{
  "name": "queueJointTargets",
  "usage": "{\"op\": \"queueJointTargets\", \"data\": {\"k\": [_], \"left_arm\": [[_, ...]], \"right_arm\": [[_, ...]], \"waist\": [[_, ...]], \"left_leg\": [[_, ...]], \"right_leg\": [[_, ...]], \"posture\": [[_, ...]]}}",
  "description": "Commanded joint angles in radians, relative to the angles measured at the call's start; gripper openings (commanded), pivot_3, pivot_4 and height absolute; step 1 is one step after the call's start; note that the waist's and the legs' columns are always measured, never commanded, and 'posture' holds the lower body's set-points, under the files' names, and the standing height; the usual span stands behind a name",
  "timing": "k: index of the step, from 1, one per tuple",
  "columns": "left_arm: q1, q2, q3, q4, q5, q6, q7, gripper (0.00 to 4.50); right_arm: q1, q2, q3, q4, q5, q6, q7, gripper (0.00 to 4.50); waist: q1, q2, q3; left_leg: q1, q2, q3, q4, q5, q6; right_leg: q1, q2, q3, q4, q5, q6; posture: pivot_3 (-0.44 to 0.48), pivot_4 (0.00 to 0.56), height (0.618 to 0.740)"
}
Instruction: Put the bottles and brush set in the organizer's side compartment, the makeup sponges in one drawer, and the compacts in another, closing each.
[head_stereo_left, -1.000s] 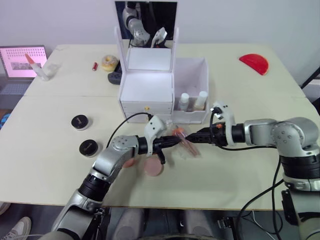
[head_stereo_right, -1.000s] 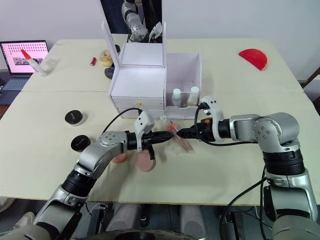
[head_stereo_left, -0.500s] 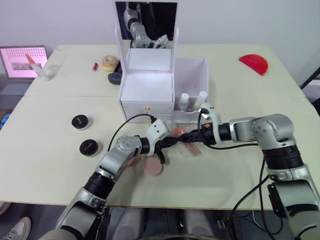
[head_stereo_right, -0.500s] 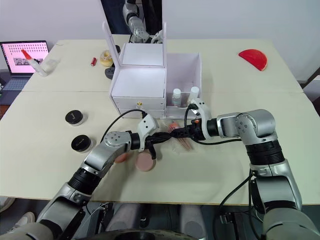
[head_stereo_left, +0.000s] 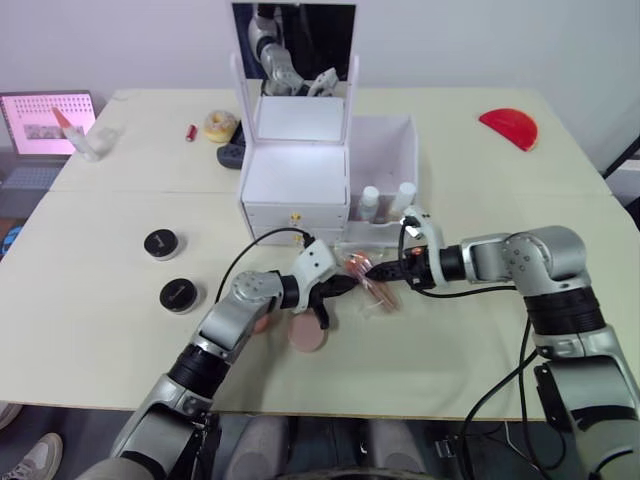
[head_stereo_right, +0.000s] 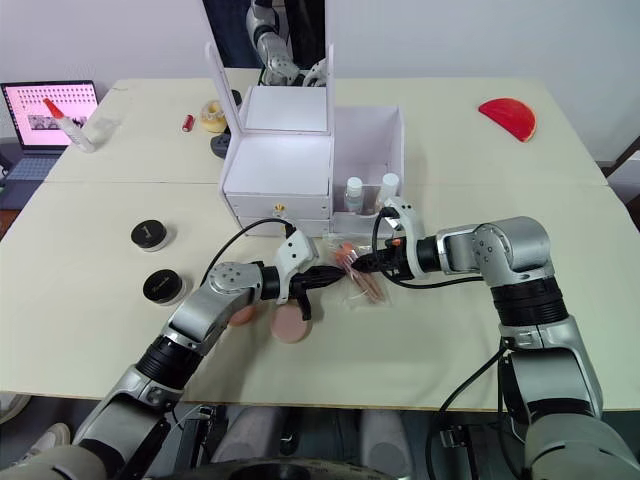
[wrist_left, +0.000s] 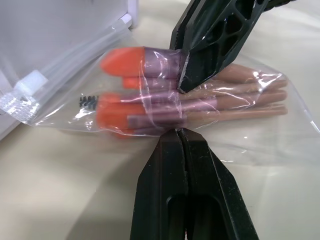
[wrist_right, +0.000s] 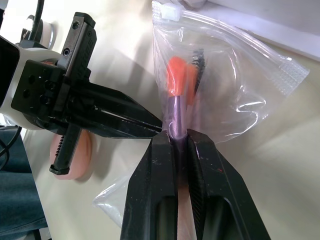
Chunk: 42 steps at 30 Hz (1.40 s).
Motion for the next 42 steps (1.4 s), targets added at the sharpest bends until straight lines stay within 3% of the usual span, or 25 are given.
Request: {"op": "queueJointTargets", "data": {"k": [1,2,6,9,14,18,22,29,42], "left_arm": [[0.01,0.041,0.068,-0.136,-0.104,0.035,-0.08,0.53],[0.016,0.075,0.097,-0.177,-0.151,0.078,-0.113,0.83],[0.047,0.217,0.224,-0.333,-0.367,0.253,-0.224,2.76],[0.064,0.352,0.403,-0.434,-0.591,0.408,-0.27,4.34],[0.096,0.462,0.569,-0.519,-0.736,0.5,-0.201,4.43],[0.116,0.462,0.609,-0.56,-0.766,0.507,-0.106,4.43],[0.083,0.426,0.61,-0.544,-0.778,0.492,-0.026,4.43],[0.052,0.414,0.611,-0.542,-0.807,0.481,0.019,4.43],[0.063,0.427,0.608,-0.547,-0.812,0.46,0.058,4.43]], "right_arm": [[0.005,-0.02,-0.071,-0.081,0.032,0.034,0.001,0.0],[0.01,-0.031,-0.092,-0.113,0.046,0.052,0.002,0.0],[0.041,-0.064,-0.173,-0.243,0.102,0.116,0.001,0.0],[0.056,-0.085,-0.276,-0.373,0.178,0.161,0.006,0.0],[-0.018,-0.037,-0.467,-0.486,0.298,0.121,-0.045,0.0],[-0.127,0.047,-0.527,-0.474,0.257,-0.004,-0.197,0.0],[-0.23,0.088,-0.418,-0.299,0.008,-0.28,-0.335,0.0],[-0.308,0.167,-0.292,0.034,-0.198,-0.635,-0.307,0.0],[-0.399,0.268,-0.207,0.398,-0.322,-0.869,-0.201,0.0]], "waist": [[0.0,0.0,0.0],[-0.002,0.0,0.0],[-0.007,0.0,0.0],[-0.011,0.0,0.0],[-0.019,0.0,0.001],[-0.02,0.0,0.001],[-0.021,0.0,0.001],[-0.026,0.0,0.001],[-0.027,0.001,0.001]], "left_leg": [[-0.001,0.0,0.0,0.0,0.0,0.0],[-0.001,0.0,0.0,0.0,0.0,0.0],[-0.001,0.001,0.0,-0.001,0.0,0.0],[-0.001,0.0,-0.001,-0.001,0.0,0.0],[0.0,0.0,-0.001,0.0,0.0,0.0],[0.001,0.001,-0.001,-0.001,0.0,0.0],[0.001,0.0,0.0,-0.001,0.0,0.0],[0.0,0.0,0.001,-0.002,0.004,-0.007],[0.0,0.001,0.002,-0.002,0.004,-0.007]], "right_leg": [[-0.001,0.0,0.0,0.0,0.0,0.0],[-0.001,0.0,0.0,0.0,0.0,0.0],[-0.001,0.0,0.0,0.001,0.0,0.0],[-0.001,0.0,0.0,0.0,0.0,0.0],[0.0,0.0,0.0,0.0,0.0,0.0],[0.0,0.0,0.0,0.0,0.0,0.0],[0.0,0.0,0.0,0.001,0.0,0.0],[-0.002,0.0,0.001,0.001,0.0,0.0],[-0.003,0.001,0.002,0.002,0.0,0.0]], "posture": [[0.0,0.15,0.74],[0.0,0.15,0.74],[0.0,0.15,0.74],[0.0,0.15,0.74],[0.0,0.15,0.74],[0.0,0.15,0.74],[0.0,0.15,0.74],[0.0,0.15,0.74],[0.0,0.15,0.74]]}}
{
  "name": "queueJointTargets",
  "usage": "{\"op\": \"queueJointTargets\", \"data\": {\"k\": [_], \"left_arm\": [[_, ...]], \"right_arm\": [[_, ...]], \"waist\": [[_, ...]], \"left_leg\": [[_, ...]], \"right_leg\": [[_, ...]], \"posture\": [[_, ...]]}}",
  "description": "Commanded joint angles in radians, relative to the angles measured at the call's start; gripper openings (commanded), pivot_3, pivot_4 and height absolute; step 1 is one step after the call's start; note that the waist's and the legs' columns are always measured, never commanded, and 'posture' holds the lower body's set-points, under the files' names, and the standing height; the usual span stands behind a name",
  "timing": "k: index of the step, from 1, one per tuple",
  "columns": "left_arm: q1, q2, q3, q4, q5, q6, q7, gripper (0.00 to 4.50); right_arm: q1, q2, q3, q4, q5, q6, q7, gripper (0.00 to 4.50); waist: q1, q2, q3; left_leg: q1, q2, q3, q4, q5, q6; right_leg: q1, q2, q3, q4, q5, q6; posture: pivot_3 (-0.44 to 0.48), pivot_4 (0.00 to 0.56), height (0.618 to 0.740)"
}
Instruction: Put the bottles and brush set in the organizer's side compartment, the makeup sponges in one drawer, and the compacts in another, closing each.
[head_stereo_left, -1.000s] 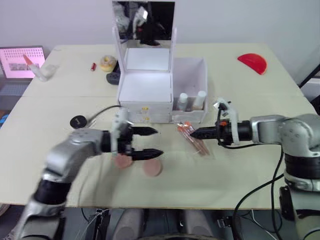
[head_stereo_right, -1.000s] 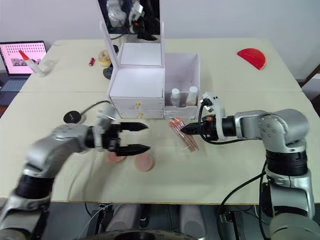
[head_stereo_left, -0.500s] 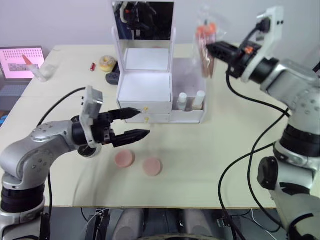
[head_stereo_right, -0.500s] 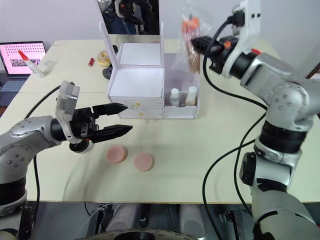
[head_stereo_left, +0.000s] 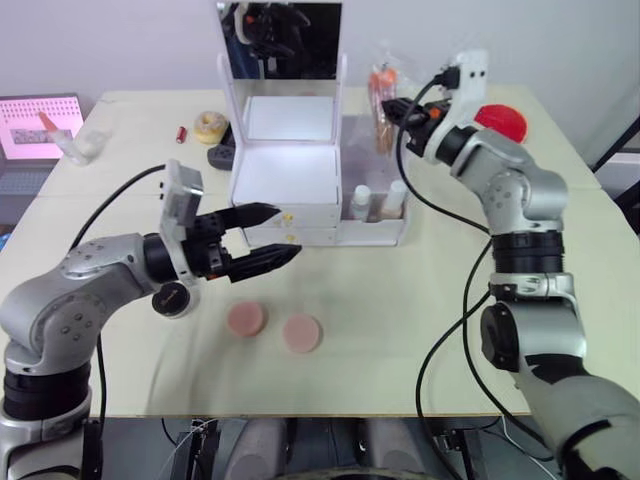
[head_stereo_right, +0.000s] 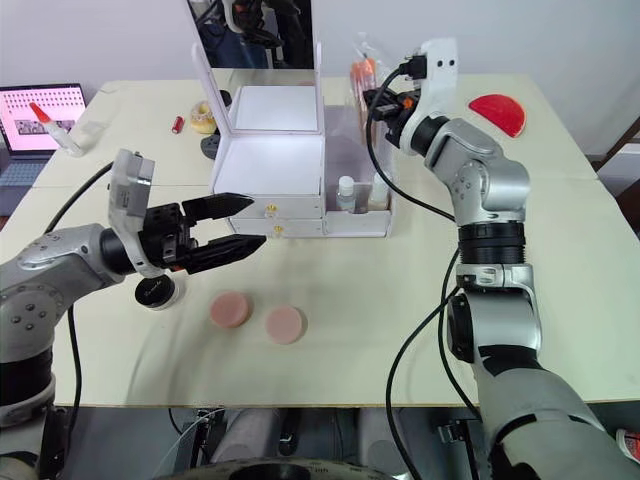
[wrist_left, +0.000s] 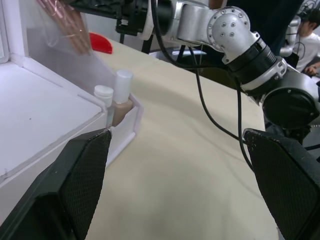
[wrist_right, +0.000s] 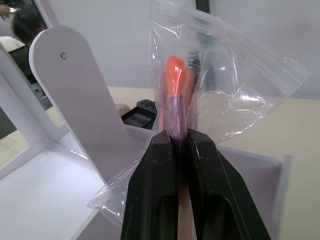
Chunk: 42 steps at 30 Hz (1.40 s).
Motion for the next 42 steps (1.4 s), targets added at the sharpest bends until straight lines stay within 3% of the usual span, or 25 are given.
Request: {"op": "queueJointTargets", "data": {"k": [1,5,8,14,15,19,24,29,32,35,38,42], "left_arm": [[-0.002,0.012,0.02,-0.02,-0.006,-0.029,0.002,4.43],[-0.006,0.015,0.022,-0.02,-0.014,-0.03,0.006,4.43],[-0.008,0.015,0.023,-0.017,-0.015,-0.033,0.013,4.5],[-0.008,0.015,0.02,-0.018,-0.023,-0.032,0.017,4.5],[-0.009,0.015,0.018,-0.016,-0.022,-0.032,0.016,4.5],[-0.002,0.018,0.015,-0.009,-0.017,-0.037,0.008,4.5],[0.076,0.089,0.068,0.069,0.054,-0.083,-0.06,4.5],[0.18,0.203,0.169,0.299,0.186,-0.207,-0.167,4.5],[0.205,0.22,0.203,0.458,0.272,-0.324,-0.207,4.5],[0.234,0.248,0.235,0.595,0.35,-0.421,-0.239,4.5],[0.246,0.273,0.27,0.739,0.406,-0.514,-0.264,4.5],[0.242,0.311,0.309,0.939,0.463,-0.63,-0.293,4.5]], "right_arm": [[-0.046,0.01,0.005,0.062,-0.032,-0.058,0.026,0.0],[-0.05,0.015,0.015,0.122,-0.066,-0.081,0.035,0.0],[-0.043,0.015,-0.001,0.106,-0.056,-0.065,0.038,1.16],[-0.03,-0.002,-0.03,-0.002,-0.02,0.006,0.042,4.25],[-0.027,-0.008,-0.037,-0.036,-0.011,0.029,0.041,4.43],[0.014,-0.054,-0.071,-0.233,0.054,0.164,0.035,4.43],[0.221,-0.25,-0.197,-0.593,0.218,0.371,0.109,4.43],[0.732,-0.519,-0.514,-0.914,0.355,0.395,0.408,4.43],[1.031,-0.531,-0.696,-0.973,0.349,0.329,0.55,4.43],[1.237,-0.484,-0.798,-0.941,0.259,0.206,0.584,4.43],[1.37,-0.443,-0.815,-0.889,0.171,0.08,0.59,4.43],[1.431,-0.408,-0.84,-0.816,0.129,-0.021,0.569,4.43]], "waist": [[0.0,0.0,0.0],[0.001,0.0,0.0],[0.0,0.0,0.0],[0.0,0.0,0.0],[0.0,0.0,0.0],[0.003,0.001,0.0],[0.011,0.001,0.0],[0.019,0.002,0.001],[0.01,0.002,0.001],[0.007,0.002,0.001],[0.01,0.001,0.001],[0.01,0.001,0.001]], "left_leg": [[0.0,0.0,0.0,0.0,0.0,0.0],[0.0,0.0,0.0,0.0,0.0,0.0],[0.0,0.0,0.0,0.0,0.0,0.0],[0.0,0.0,0.0,0.0,0.0,0.0],[0.0,0.0,0.0,0.0,0.0,0.0],[0.0,0.0,0.0,0.0,0.0,0.0],[-0.001,0.0,-0.002,0.0,-0.001,0.001],[0.0,0.0,-0.001,-0.001,-0.005,0.008],[0.002,0.002,0.001,-0.001,-0.005,0.009],[0.007,0.002,0.003,-0.001,-0.005,0.009],[0.011,0.003,0.004,-0.002,-0.006,0.009],[0.01,0.004,0.003,-0.002,-0.006,0.009]], "right_leg": [[0.0,0.0,0.0,0.0,0.0,0.0],[0.0,0.0,0.0,0.0,0.0,0.0],[0.0,0.0,0.0,0.0,0.0,0.0],[-0.001,0.0,0.0,0.001,0.0,0.0],[-0.001,0.0,0.0,0.001,0.0,0.0],[-0.001,0.0,0.0,0.0,0.0,0.0],[0.0,0.0,0.0,-0.001,0.0,0.0],[0.001,0.0,-0.001,-0.003,0.0,0.0],[0.003,0.0,-0.001,-0.003,0.0,0.0],[0.009,0.0,0.0,-0.004,0.0,0.0],[0.012,-0.001,0.001,-0.006,-0.001,-0.002],[0.011,-0.002,0.003,-0.006,-0.001,-0.002]], "posture": [[0.0,0.15,0.74],[0.0,0.15,0.74],[0.0,0.15,0.74],[0.0,0.15,0.74],[0.0,0.15,0.74],[0.0,0.15,0.74],[0.0,0.15,0.74],[0.0,0.15,0.74],[0.0,0.15,0.74],[0.0,0.15,0.74],[0.0,0.15,0.74],[0.0,0.15,0.74]]}}
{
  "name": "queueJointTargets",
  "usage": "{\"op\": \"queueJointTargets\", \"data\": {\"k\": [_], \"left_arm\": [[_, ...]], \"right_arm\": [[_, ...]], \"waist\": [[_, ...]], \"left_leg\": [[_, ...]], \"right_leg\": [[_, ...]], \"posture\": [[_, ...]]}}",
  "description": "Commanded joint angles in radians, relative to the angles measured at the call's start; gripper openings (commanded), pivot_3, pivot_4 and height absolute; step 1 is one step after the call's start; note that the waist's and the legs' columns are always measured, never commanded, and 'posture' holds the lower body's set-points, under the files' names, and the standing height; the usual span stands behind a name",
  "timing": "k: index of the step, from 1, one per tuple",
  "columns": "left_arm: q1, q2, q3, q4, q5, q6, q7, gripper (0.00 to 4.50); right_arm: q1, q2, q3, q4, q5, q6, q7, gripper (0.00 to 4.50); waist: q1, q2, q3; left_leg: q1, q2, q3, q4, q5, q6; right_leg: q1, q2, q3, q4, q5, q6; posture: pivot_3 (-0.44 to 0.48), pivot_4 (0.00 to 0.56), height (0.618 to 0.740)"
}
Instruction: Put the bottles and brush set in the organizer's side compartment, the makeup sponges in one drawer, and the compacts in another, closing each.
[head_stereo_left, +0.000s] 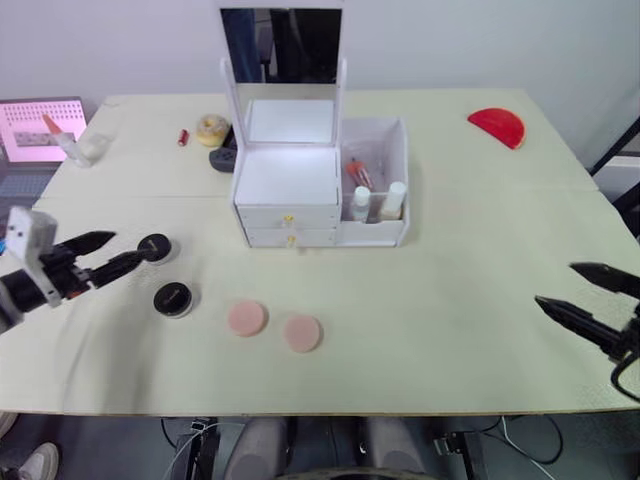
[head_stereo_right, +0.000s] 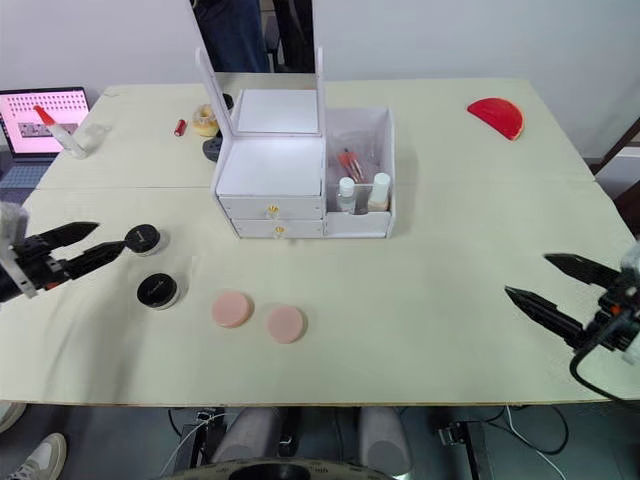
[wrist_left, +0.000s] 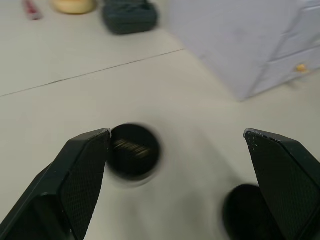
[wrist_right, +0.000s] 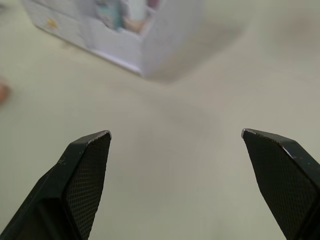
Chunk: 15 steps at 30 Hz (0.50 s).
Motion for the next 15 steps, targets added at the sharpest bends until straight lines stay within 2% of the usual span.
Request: {"op": "queueJointTargets", "data": {"k": [1,8,15], "left_arm": [[-0.018,0.047,0.071,0.149,0.039,-0.109,-0.029,4.5],[-0.016,0.112,0.115,0.357,0.085,-0.241,-0.073,4.5],[0.062,0.073,0.139,0.266,0.064,-0.224,-0.087,4.5]], "right_arm": [[0.02,0.006,-0.056,0.036,-0.022,-0.09,-0.012,4.43],[0.011,-0.03,-0.085,0.154,-0.013,-0.145,-0.025,4.43],[-0.039,-0.036,-0.02,0.163,0.002,-0.144,-0.07,4.43]], "waist": [[0.0,0.0,0.0],[0.0,0.0,0.0],[0.001,0.0,0.0]], "left_leg": [[0.0,0.0,0.0,0.0,0.0,0.0],[0.0,0.0,0.0,-0.001,0.0,0.0],[-0.001,0.0,0.0,-0.001,0.0,0.0]], "right_leg": [[0.0,0.0,0.0,0.0,0.0,0.0],[0.0,-0.002,0.0,-0.001,-0.001,-0.001],[-0.001,-0.003,0.001,-0.001,-0.001,-0.002]], "posture": [[0.0,0.15,0.74],[0.0,0.15,0.74],[0.0,0.15,0.74]]}}
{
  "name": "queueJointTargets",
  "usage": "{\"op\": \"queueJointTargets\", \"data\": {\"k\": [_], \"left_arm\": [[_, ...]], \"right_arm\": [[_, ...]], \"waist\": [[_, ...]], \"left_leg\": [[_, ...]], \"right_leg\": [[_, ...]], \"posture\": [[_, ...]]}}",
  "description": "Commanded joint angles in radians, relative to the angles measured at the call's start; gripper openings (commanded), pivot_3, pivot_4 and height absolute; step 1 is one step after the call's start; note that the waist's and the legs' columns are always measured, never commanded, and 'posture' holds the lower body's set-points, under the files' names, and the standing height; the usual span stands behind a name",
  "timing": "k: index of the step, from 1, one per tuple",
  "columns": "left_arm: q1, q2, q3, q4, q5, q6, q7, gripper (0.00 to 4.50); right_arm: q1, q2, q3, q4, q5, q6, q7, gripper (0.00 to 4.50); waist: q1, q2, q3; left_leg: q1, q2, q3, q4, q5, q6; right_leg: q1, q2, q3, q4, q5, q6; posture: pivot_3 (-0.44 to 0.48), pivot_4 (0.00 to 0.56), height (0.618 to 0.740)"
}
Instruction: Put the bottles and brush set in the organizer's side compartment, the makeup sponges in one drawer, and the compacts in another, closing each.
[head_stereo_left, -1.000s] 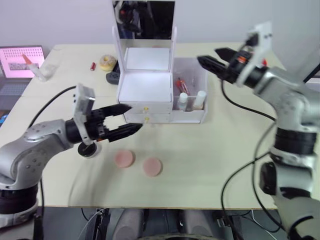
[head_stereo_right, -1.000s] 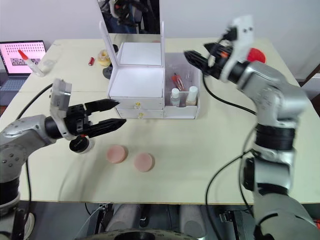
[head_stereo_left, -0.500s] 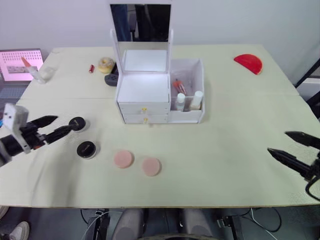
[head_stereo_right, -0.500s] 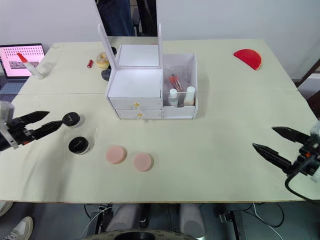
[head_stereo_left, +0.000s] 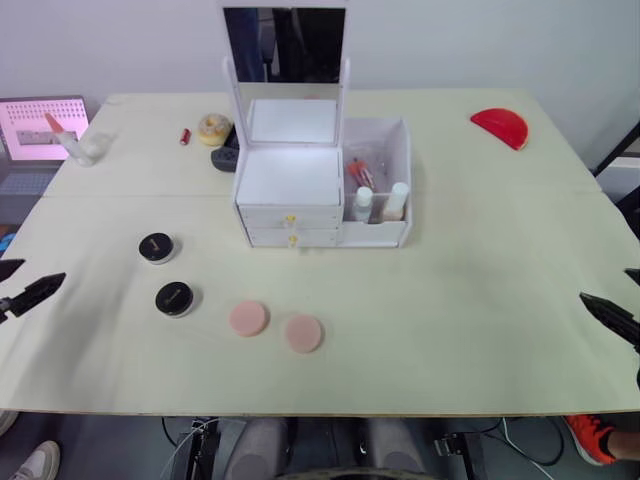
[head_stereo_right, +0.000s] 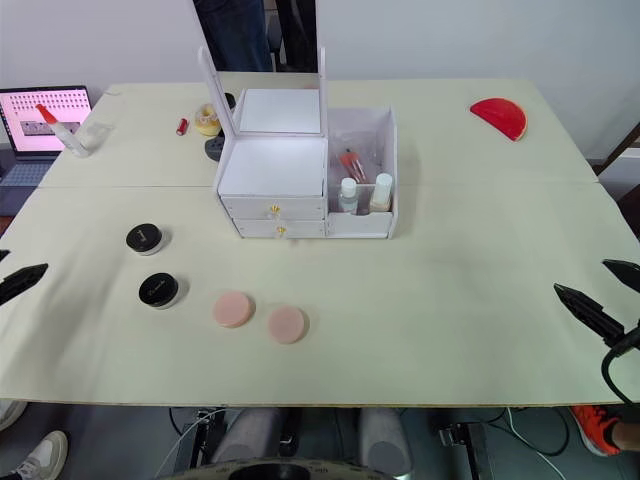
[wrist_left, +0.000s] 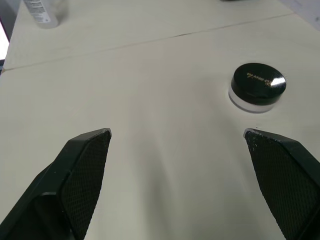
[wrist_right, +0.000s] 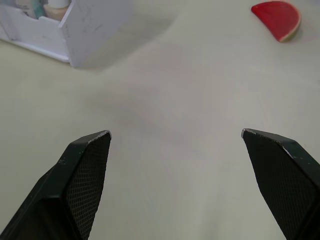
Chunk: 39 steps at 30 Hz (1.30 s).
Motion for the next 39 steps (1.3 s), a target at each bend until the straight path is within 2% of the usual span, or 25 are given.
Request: {"op": "queueJointTargets", "data": {"k": [1,4,9,12,14,17,19,21,28,32,39], "left_arm": [[0.036,-0.014,0.035,-0.095,-0.023,0.018,-0.004,4.5],[0.095,-0.063,0.032,-0.234,-0.051,0.067,-0.001,4.5],[0.224,-0.214,-0.023,-0.665,-0.137,0.224,0.088,4.5],[0.295,-0.327,-0.091,-0.953,-0.19,0.303,0.201,4.5],[0.349,-0.435,-0.179,-1.148,-0.155,0.309,0.333,4.5],[0.386,-0.562,-0.294,-1.343,-0.085,0.332,0.522,4.5],[0.407,-0.636,-0.415,-1.435,0.022,0.324,0.639,4.5],[0.405,-0.723,-0.554,-1.469,0.151,0.285,0.754,4.5],[0.325,-0.899,-0.778,-1.358,0.396,0.131,0.944,4.5],[0.225,-0.962,-0.821,-1.234,0.497,0.063,1.015,4.5],[0.078,-1.063,-0.814,-1.116,0.501,0.064,1.073,4.5]], "right_arm": [[-0.027,-0.016,0.014,-0.025,0.02,0.0,-0.028,4.43],[-0.055,-0.015,0.043,-0.094,0.071,0.056,-0.061,4.43],[-0.135,-0.024,0.158,-0.269,0.191,0.178,-0.143,4.43],[-0.253,-0.041,0.256,-0.321,0.253,0.243,-0.221,4.43],[-0.347,-0.046,0.352,-0.34,0.255,0.271,-0.273,4.43],[-0.433,-0.053,0.443,-0.34,0.25,0.296,-0.313,4.43],[-0.467,-0.056,0.482,-0.326,0.243,0.296,-0.311,4.43],[-0.505,-0.057,0.521,-0.293,0.233,0.286,-0.296,4.43],[-0.572,-0.08,0.578,-0.255,0.241,0.292,-0.252,4.43],[-0.593,-0.1,0.584,-0.247,0.247,0.307,-0.24,4.43],[-0.584,-0.108,0.568,-0.258,0.246,0.321,-0.256,4.43]], "waist": [[0.002,0.0,0.0],[-0.001,0.001,0.0],[-0.002,0.001,0.0],[-0.002,0.001,0.0],[0.001,0.001,0.0],[0.011,0.0,0.0],[0.025,0.0,0.0],[0.03,0.0,-0.001],[0.049,0.0,-0.001],[0.05,-0.001,-0.001],[0.05,-0.001,-0.001]], "left_leg": [[0.0,0.0,0.0,0.0,0.0,0.0],[-0.001,0.0,0.0,0.0,0.0,0.0],[-0.002,0.0,0.0,0.0,0.0,0.0],[-0.003,0.001,0.0,0.002,0.0,0.0],[-0.006,0.0,0.001,0.004,0.0,0.0],[-0.007,0.0,0.0,0.004,0.0,0.0],[-0.007,0.0,0.0,0.004,0.0,0.0],[-0.007,0.0,-0.001,0.005,0.0,0.0],[-0.007,-0.001,0.0,0.006,0.0,0.001],[-0.008,-0.003,-0.001,0.008,0.0,0.001],[-0.009,-0.003,-0.002,0.008,0.0,0.001]], "right_leg": [[0.0,0.0,0.0,0.0,0.0,0.0],[0.0,0.0,0.0,0.0,0.0,0.0],[-0.001,0.0,0.0,0.0,0.0,0.0],[-0.002,0.0,0.0,0.0,0.001,0.0],[-0.003,0.0,0.0,0.0,0.001,0.001],[-0.004,0.001,0.0,0.0,0.002,0.002],[-0.004,0.002,0.0,0.0,0.003,0.002],[-0.004,0.004,0.0,0.0,0.003,0.002],[-0.003,0.005,-0.001,0.0,0.003,0.002],[-0.003,0.005,-0.003,0.0,0.003,0.002],[-0.004,0.005,-0.005,0.001,0.004,0.004]], "posture": [[0.0,0.15,0.74],[0.0,0.15,0.74],[0.0,0.15,0.74],[0.0,0.15,0.74],[0.0,0.15,0.74],[0.0,0.15,0.74],[0.0,0.15,0.74],[0.0,0.15,0.74],[0.0,0.15,0.74],[0.0,0.15,0.74],[0.0,0.15,0.74]]}}
